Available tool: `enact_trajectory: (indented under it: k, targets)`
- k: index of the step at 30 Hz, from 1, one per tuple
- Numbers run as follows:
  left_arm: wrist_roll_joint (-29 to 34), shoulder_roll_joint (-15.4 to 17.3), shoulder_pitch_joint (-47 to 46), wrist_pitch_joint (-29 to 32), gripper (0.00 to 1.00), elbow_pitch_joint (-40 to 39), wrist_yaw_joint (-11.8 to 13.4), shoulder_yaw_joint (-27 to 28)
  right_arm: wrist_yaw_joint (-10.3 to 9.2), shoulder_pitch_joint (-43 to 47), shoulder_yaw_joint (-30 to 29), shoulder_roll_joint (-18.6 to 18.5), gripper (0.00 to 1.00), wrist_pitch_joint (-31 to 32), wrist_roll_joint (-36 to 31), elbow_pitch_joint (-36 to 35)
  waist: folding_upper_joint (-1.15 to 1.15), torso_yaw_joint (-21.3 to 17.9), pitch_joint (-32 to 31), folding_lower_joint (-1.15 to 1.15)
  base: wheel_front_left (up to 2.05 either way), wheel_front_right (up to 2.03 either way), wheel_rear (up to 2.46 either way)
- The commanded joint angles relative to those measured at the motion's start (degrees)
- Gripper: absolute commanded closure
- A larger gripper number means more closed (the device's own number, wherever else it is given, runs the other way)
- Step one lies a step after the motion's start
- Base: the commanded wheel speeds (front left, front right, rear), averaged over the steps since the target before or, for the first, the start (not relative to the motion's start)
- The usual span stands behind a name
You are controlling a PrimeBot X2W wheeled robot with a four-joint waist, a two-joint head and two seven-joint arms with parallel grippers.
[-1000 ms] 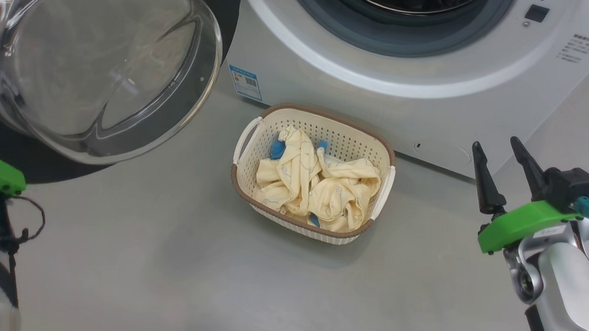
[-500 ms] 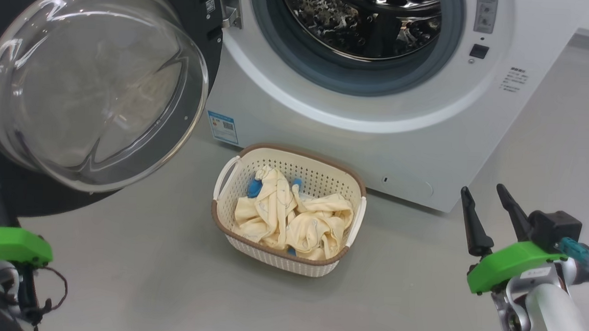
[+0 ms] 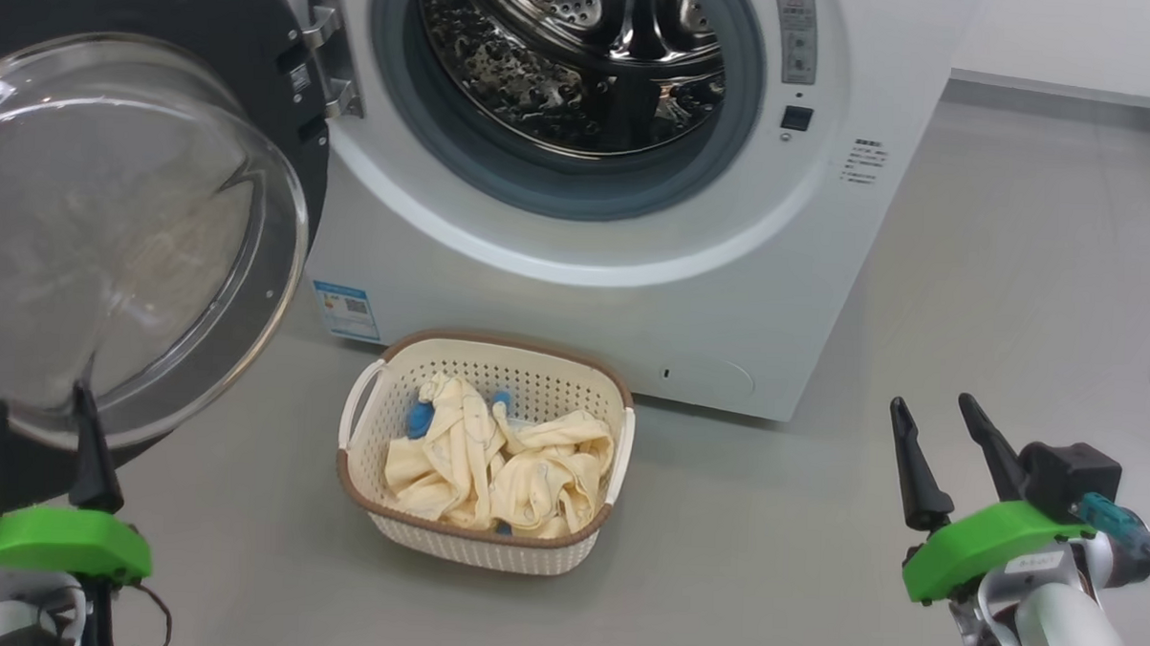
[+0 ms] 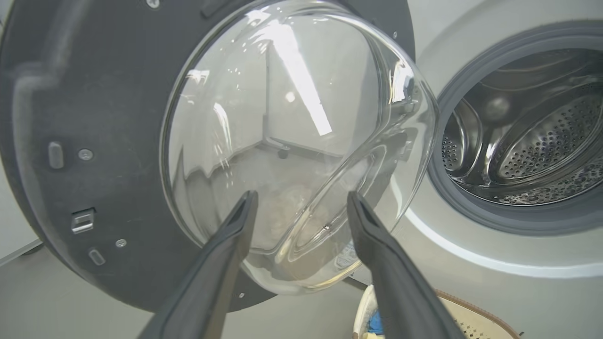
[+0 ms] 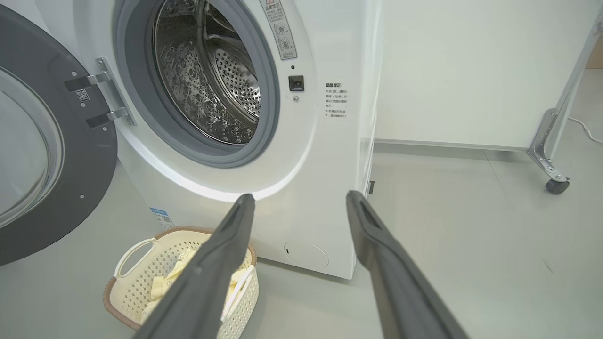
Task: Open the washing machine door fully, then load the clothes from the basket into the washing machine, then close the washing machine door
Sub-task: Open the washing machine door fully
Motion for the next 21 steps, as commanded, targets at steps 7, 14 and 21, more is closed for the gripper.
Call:
enact_trajectory:
  k: [7,14,21]
  targets:
    - [-1.0,1.6,0.0,-0.6,0.0,-3.4,-0.2,-0.3,0.58,-1.2,1.6,-0.5,0.0,-0.5,0.1,-1.8,0.0,-6.1,-1.0,0.0,0.0,0.0,0.0]
    - [-4.1,3.1,0.1,-0.6,0.0,-3.3,-0.2,-3.1,0.58,-1.1,1.8,-0.7,0.0,-0.5,-0.2,-2.7,0.0,-11.5,-0.9,0.0,0.0,0.0,0.0]
    - [-6.9,4.1,0.2,-0.6,0.0,-3.2,-0.2,-5.7,0.58,-0.8,2.0,-1.2,0.0,-0.5,0.0,-2.9,0.0,-14.0,-0.8,0.0,0.0,0.0,0.0]
